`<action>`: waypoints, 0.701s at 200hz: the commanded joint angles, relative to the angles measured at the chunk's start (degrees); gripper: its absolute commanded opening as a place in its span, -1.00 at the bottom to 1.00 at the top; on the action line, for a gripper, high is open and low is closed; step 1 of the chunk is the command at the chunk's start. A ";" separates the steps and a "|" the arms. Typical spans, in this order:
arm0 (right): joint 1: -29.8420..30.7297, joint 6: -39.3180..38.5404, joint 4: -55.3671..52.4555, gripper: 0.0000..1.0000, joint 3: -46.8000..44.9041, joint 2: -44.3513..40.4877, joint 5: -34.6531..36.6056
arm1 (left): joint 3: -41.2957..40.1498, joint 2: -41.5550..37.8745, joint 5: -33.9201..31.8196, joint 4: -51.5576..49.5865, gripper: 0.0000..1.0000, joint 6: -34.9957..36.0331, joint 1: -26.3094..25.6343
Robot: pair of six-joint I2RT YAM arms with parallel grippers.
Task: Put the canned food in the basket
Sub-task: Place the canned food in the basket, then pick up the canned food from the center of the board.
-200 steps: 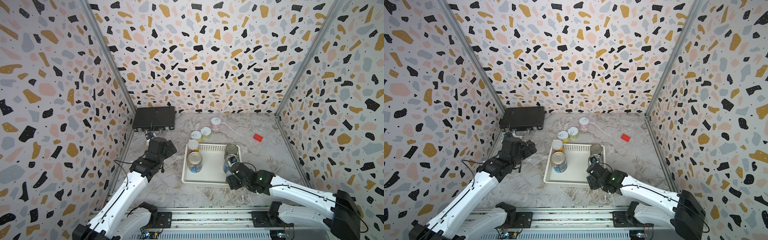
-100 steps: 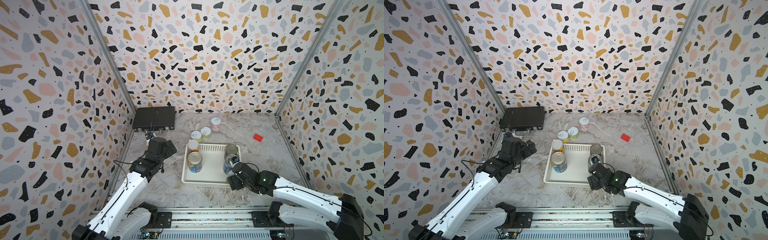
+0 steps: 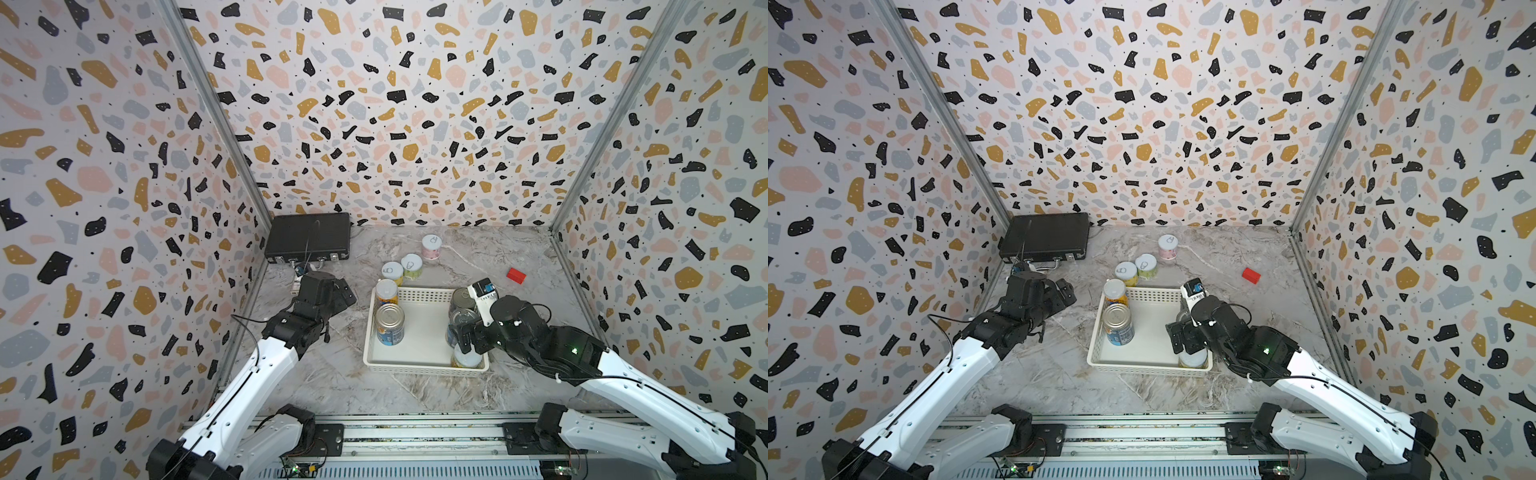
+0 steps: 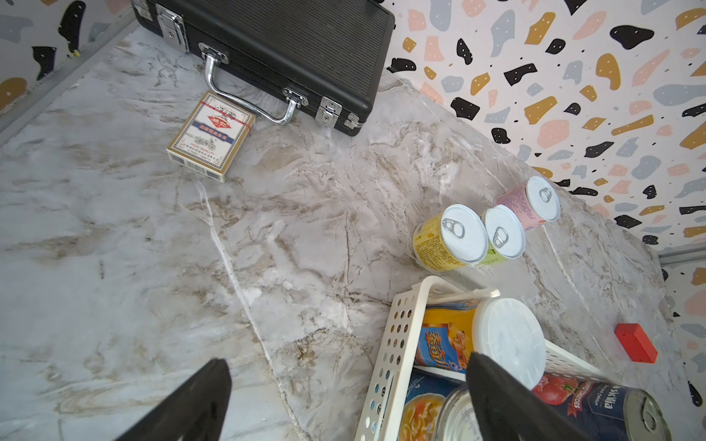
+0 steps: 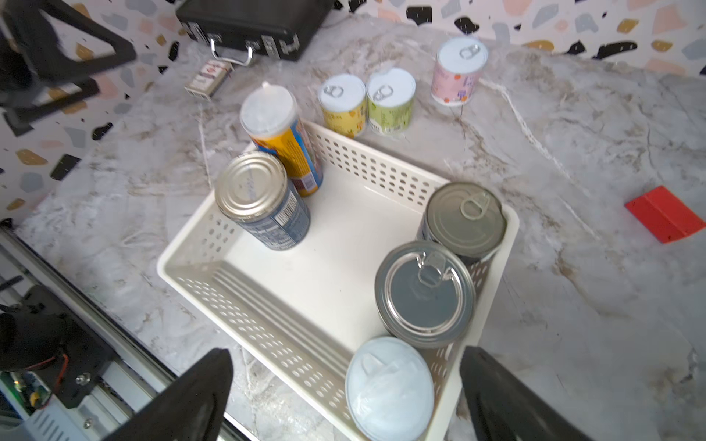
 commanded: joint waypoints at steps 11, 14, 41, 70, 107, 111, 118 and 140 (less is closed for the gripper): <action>-0.20 -2.60 6.83 0.99 4.43 0.20 -1.40 | 3.07 2.27 3.06 2.13 0.99 2.27 0.57; -0.19 -2.93 7.99 1.00 4.25 0.11 -1.15 | 3.23 2.49 3.32 2.19 0.99 2.38 0.62; -0.20 -5.19 14.81 1.00 0.98 -0.73 5.18 | 5.41 5.71 5.29 1.32 0.99 3.40 1.14; -0.38 -7.04 17.91 1.00 -4.33 -2.89 12.43 | 8.65 8.51 7.19 0.00 0.99 4.85 1.23; -0.77 -8.94 17.69 1.00 -6.71 -7.00 16.07 | 14.88 13.71 10.06 -2.37 0.99 4.71 1.37; -0.87 -9.03 17.74 1.00 -6.87 -7.26 16.50 | 15.76 14.68 10.52 -2.73 0.99 4.52 1.39; -1.15 -9.04 17.74 1.00 -7.09 -7.68 16.89 | 17.55 16.39 11.29 -3.23 0.99 4.43 1.31; -1.89 -9.04 17.10 1.00 -7.18 -8.27 16.92 | 23.27 22.23 12.44 -5.17 0.99 4.09 1.32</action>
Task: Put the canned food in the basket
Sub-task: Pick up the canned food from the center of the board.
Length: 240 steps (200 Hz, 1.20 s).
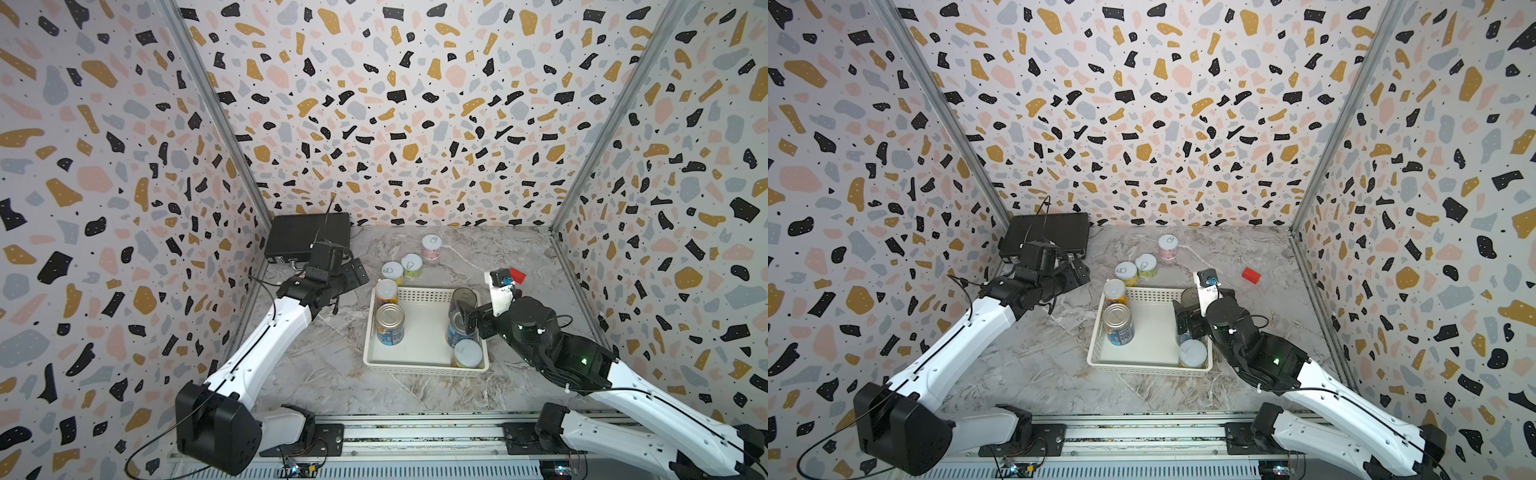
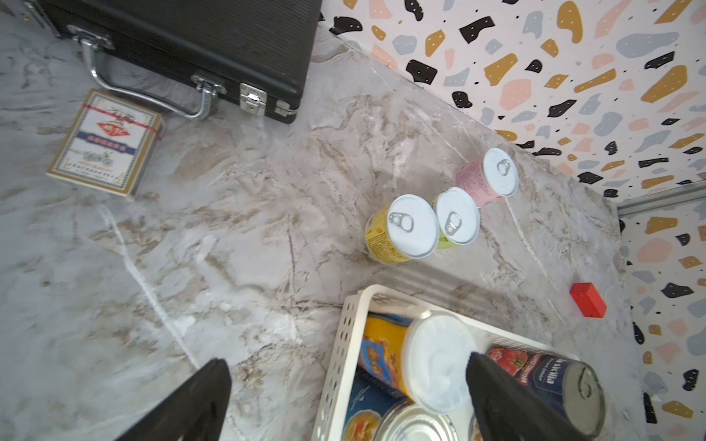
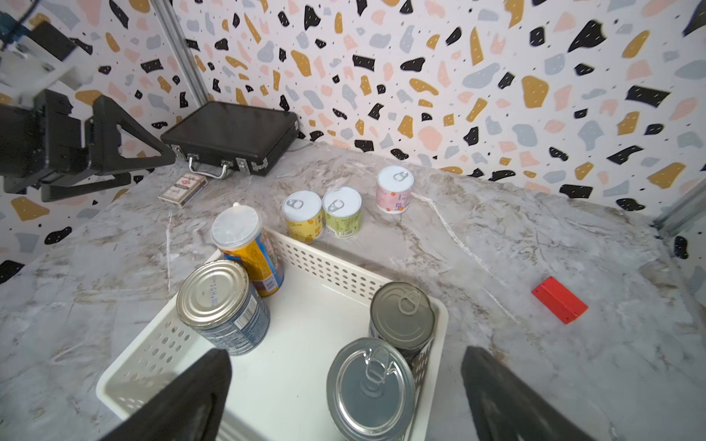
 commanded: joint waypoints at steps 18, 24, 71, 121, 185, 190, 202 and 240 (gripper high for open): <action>-1.23 -0.68 0.72 1.00 0.23 -1.66 2.60 | 9.25 9.28 3.29 -2.86 0.99 0.62 0.27; -1.37 -0.45 0.66 1.00 0.13 -1.75 2.50 | 10.49 10.93 3.50 -3.29 0.99 0.72 0.26; -2.37 0.15 0.01 1.00 0.05 -2.10 2.05 | 21.68 22.40 2.96 -7.54 0.99 3.01 -0.04; -3.09 0.75 -0.38 1.00 0.07 -2.13 1.30 | 34.09 33.05 1.52 -11.30 0.99 7.76 -1.26; -3.31 2.53 -1.31 1.00 0.14 -1.41 1.33 | 51.86 49.54 4.37 -16.79 0.99 14.24 -3.72; -3.31 2.60 -1.47 1.00 0.22 -1.33 1.41 | 53.50 50.55 4.41 -17.23 0.99 14.94 -4.14; -3.40 2.79 -1.66 1.00 0.27 -1.20 1.36 | 57.60 53.05 3.96 -18.76 0.99 16.79 -5.18; -3.48 3.33 -1.77 1.00 0.36 -1.15 0.14 | 66.06 58.31 2.42 -22.46 0.99 19.26 -7.12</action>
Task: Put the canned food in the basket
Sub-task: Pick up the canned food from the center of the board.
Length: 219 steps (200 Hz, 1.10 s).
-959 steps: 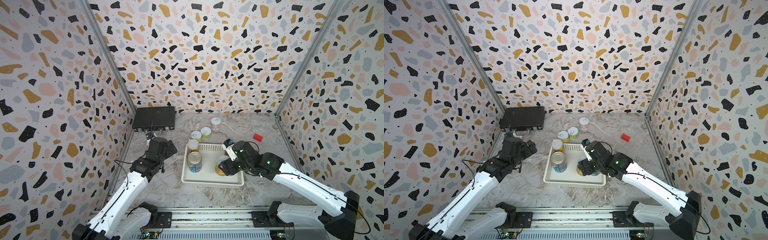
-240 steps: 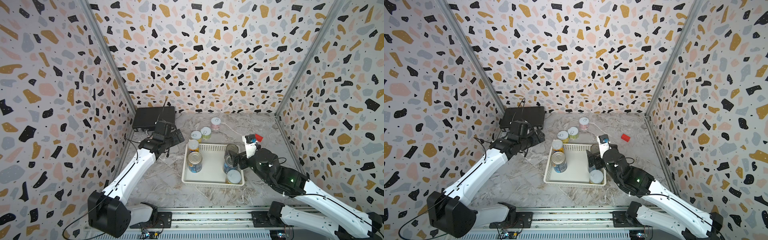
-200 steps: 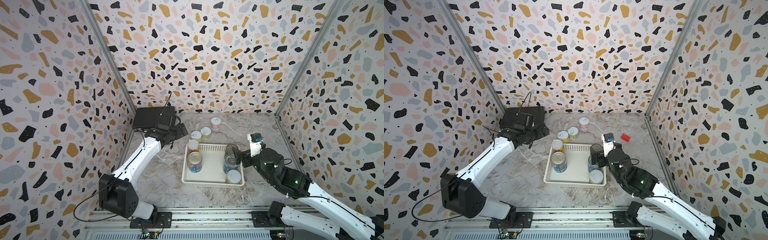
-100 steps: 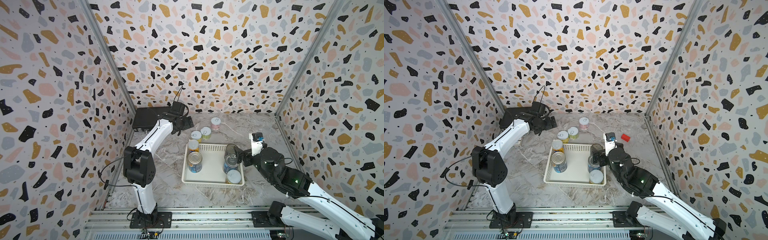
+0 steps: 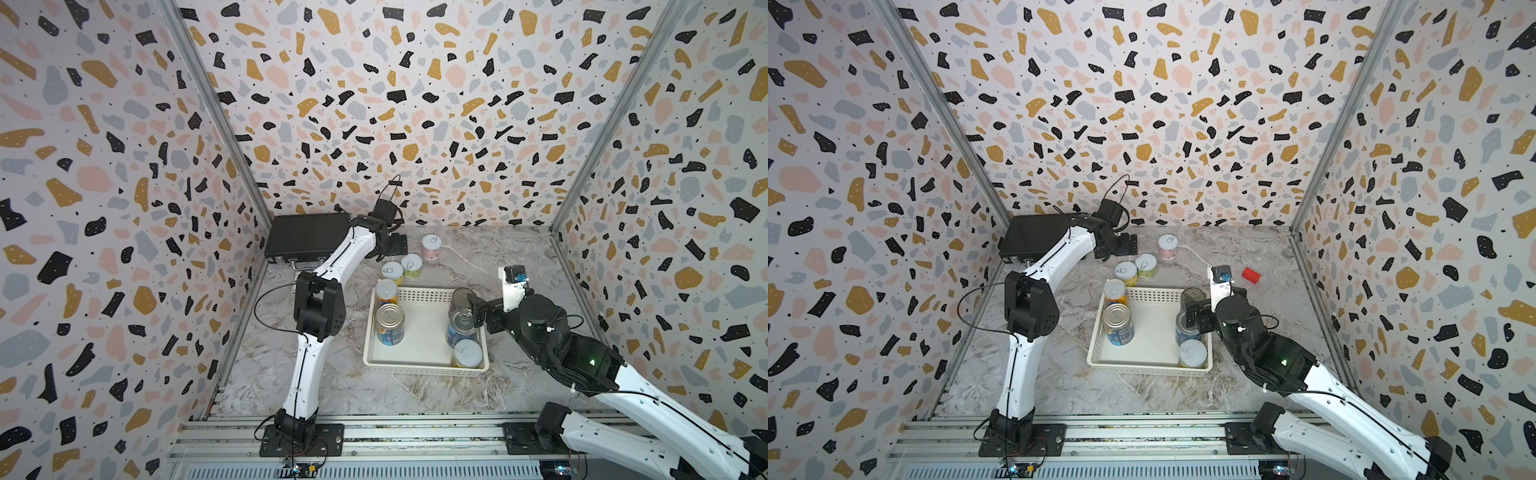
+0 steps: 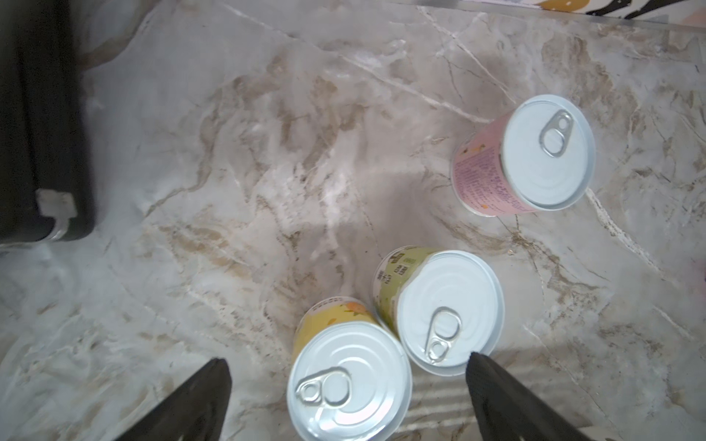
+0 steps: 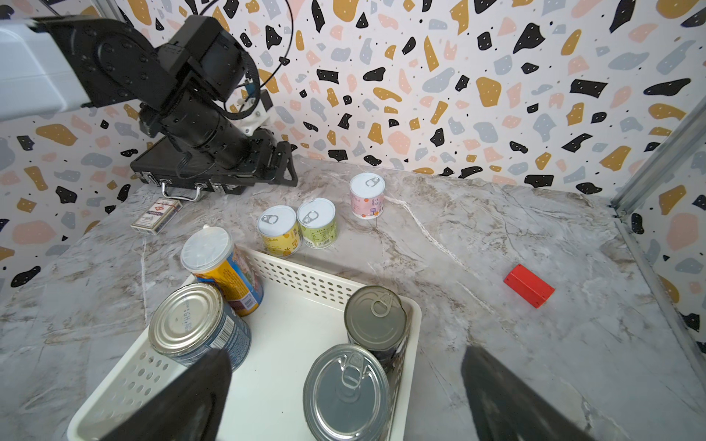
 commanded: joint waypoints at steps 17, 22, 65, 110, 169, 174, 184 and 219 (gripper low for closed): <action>-0.26 1.03 -0.92 1.00 0.64 -0.12 -0.36 | 4.19 1.17 -0.20 -2.84 0.99 3.10 -0.91; -0.38 1.03 -0.92 1.00 0.63 -0.23 -0.29 | 4.19 1.34 -0.12 -2.70 0.99 3.26 -0.98; -0.38 1.06 -0.91 1.00 0.48 0.13 -0.37 | 7.43 4.72 1.72 -3.27 0.99 9.06 -3.05; -0.46 1.04 -0.83 1.00 0.64 1.18 -0.57 | 12.75 9.22 1.65 -3.73 0.99 12.51 -4.34; -0.62 1.15 -0.82 1.00 0.91 2.63 -1.42 | 16.20 12.99 1.47 -5.12 0.99 17.84 -5.38; -0.60 1.15 -0.75 1.00 0.91 2.69 -1.37 | 16.00 13.00 0.76 -5.13 0.99 18.23 -5.60; -0.60 1.14 -0.81 1.00 0.91 2.79 -1.42 | 15.65 13.13 -0.86 -5.14 0.99 18.91 -5.98; -0.62 1.23 -0.78 1.00 0.91 2.80 -1.43 | 16.25 14.63 -3.43 -5.74 0.99 19.94 -6.36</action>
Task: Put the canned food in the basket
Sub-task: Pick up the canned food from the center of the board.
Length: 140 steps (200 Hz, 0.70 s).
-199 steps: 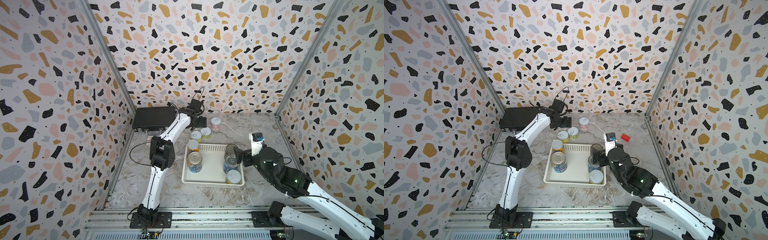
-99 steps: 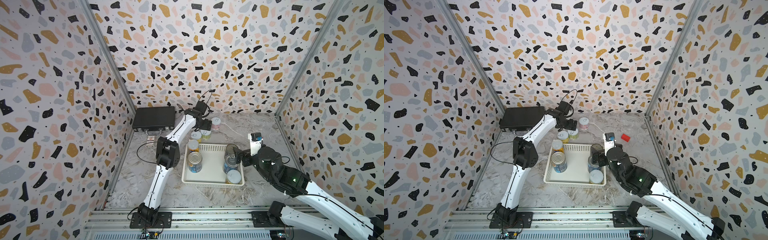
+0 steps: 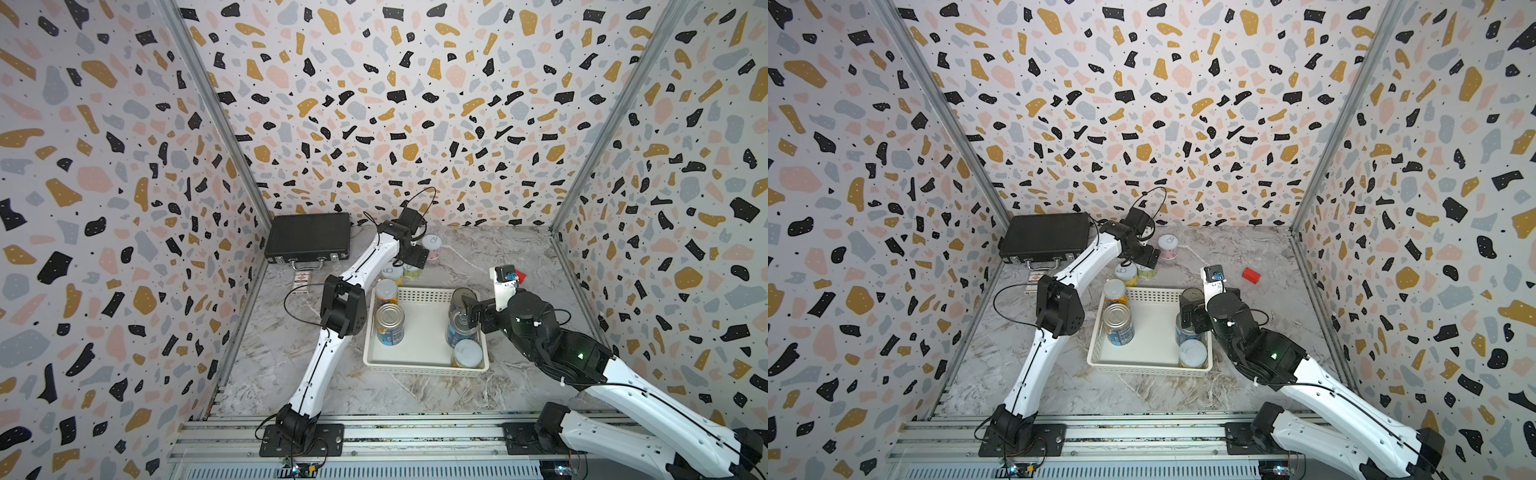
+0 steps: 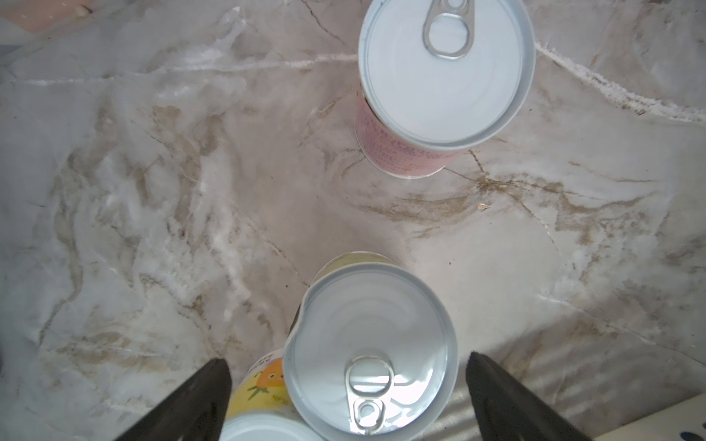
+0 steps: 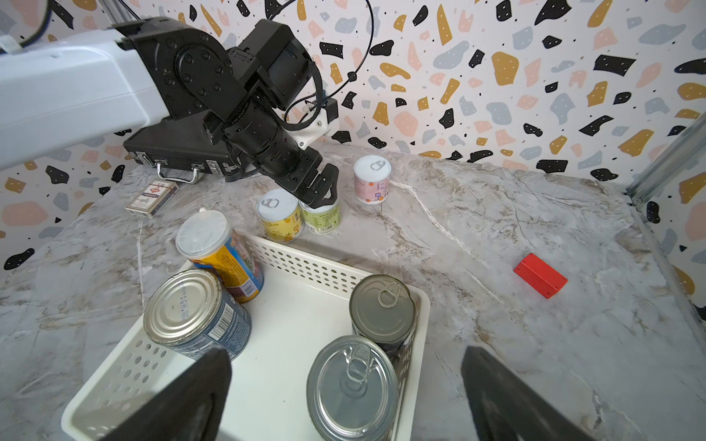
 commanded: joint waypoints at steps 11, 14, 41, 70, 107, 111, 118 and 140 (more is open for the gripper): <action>-0.32 0.73 -0.75 1.00 0.91 -0.28 -0.10 | 2.07 2.45 -1.93 -0.94 0.99 2.80 -0.83; -0.28 0.69 -0.75 1.00 0.91 -0.28 -0.14 | 2.07 2.55 -1.76 -0.94 0.99 2.95 -0.90; -0.27 0.81 -0.76 1.00 0.92 -0.11 -0.42 | 2.07 3.17 -0.78 -0.59 0.99 4.24 -1.52; -0.38 0.81 -0.73 1.00 0.91 0.08 -0.42 | 1.82 3.60 -1.56 0.04 0.99 4.41 -1.82; -0.36 0.89 -0.64 1.00 0.91 0.42 -0.68 | 1.72 4.16 -3.13 0.68 0.92 4.73 -1.80; -0.39 0.91 -0.65 1.00 0.87 0.47 -0.65 | 1.72 4.17 -3.10 0.80 0.86 4.73 -1.79; -0.36 0.83 -0.61 1.00 0.91 0.56 -0.77 | 1.76 4.17 -2.88 1.07 0.78 4.73 -1.84; -0.36 0.90 -0.62 1.00 0.91 0.78 -0.77 | 1.71 3.78 -2.83 1.84 0.60 4.64 -1.79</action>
